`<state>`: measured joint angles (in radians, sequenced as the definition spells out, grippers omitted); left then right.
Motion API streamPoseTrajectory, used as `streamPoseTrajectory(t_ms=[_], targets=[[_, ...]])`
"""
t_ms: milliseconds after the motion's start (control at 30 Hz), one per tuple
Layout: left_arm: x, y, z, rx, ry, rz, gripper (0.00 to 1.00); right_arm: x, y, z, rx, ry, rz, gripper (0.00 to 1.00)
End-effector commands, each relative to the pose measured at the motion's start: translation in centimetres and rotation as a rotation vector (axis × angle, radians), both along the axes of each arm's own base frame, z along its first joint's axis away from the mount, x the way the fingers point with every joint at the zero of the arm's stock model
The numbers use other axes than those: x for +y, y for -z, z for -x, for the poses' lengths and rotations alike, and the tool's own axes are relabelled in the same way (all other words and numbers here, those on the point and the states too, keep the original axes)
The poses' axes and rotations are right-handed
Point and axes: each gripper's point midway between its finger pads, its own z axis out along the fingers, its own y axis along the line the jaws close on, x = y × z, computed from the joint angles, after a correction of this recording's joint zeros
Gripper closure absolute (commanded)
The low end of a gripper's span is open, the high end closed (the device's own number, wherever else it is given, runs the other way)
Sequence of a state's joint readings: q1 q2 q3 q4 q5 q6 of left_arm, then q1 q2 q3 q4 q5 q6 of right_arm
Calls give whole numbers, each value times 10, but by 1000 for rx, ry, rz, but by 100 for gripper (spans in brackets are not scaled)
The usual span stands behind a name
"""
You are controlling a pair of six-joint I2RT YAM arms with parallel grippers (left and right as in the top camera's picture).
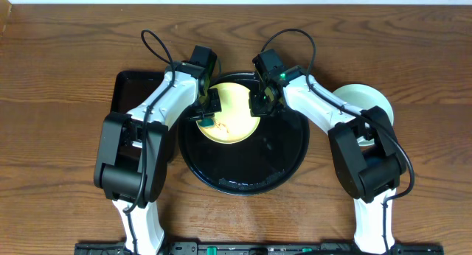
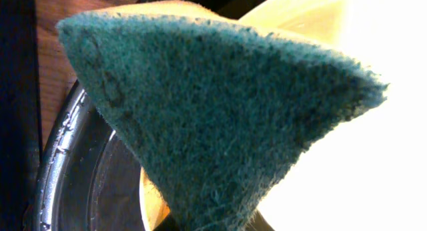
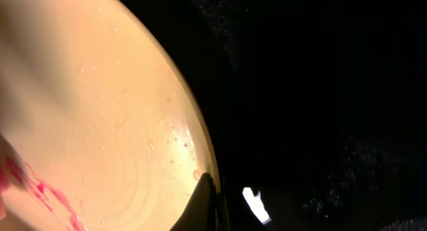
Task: Clean dirty plates on tray and stack at the side
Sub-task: 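Scrub the yellow plate with the sponge while right gripper holds it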
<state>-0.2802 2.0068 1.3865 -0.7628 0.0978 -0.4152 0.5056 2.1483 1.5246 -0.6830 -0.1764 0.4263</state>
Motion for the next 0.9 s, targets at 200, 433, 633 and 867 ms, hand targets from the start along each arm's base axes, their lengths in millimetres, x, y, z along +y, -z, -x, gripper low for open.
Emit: streamPoseTrajectory(t_ms=[200,433,633,867], targets=[[-69,-1,36,78,369,268,92,-14,19,2,-12,-17,93,99],[-80,1,28,7,468,228,92,-14,19,2,-12,-17,93,99],[-42,5,-11,-118,361,-32,92,-14,19,3,-14,-27,96,99],[-23,4,-19,-141,254,-138,92,-14,19,3,-12,-27,97,99]])
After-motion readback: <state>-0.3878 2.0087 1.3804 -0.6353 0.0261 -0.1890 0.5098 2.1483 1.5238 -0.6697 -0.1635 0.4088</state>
